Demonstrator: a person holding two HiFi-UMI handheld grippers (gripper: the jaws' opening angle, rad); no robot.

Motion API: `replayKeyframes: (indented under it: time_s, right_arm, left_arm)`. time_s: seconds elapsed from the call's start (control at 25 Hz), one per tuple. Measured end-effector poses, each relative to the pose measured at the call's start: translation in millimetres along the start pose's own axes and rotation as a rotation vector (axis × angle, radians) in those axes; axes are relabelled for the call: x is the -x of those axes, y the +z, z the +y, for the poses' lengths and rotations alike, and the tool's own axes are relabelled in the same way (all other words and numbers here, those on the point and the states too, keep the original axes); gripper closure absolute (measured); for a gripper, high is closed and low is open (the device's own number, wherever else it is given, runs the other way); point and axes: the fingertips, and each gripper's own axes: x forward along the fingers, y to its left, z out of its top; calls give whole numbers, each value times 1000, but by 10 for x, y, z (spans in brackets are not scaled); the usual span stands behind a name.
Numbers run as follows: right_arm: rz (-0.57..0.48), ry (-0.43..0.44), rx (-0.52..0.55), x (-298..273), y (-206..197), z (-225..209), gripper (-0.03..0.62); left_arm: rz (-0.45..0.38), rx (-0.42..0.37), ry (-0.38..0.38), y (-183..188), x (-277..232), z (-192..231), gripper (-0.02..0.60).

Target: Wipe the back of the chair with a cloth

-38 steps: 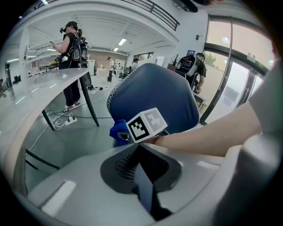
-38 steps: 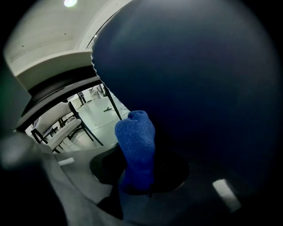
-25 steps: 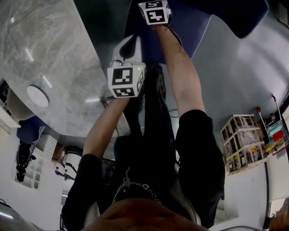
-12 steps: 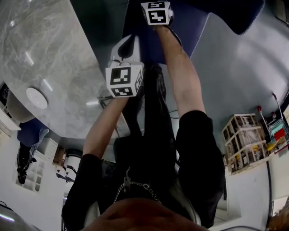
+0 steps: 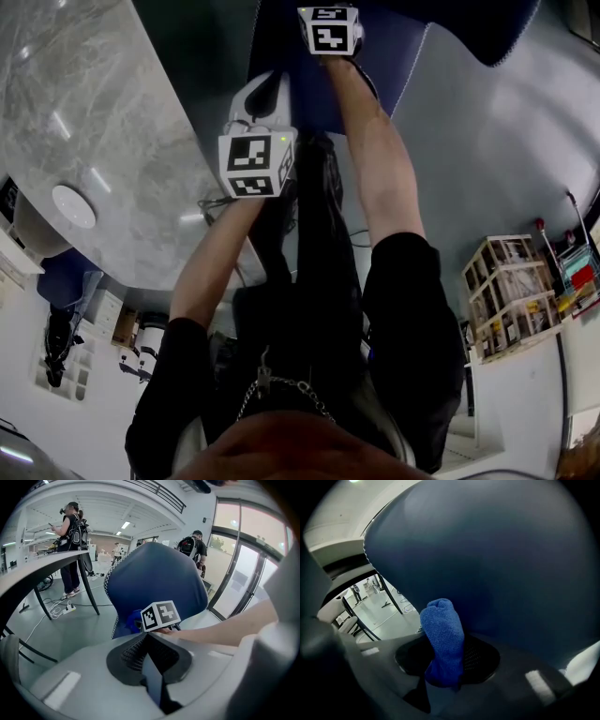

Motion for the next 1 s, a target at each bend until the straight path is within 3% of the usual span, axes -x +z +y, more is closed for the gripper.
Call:
replayKeyframes:
  time_s: [1.0]
  right_arm:
    - [-10, -149, -117, 521, -425, -1026, 442]
  left_arm:
    - [59, -79, -113, -248, -210, -679, 571]
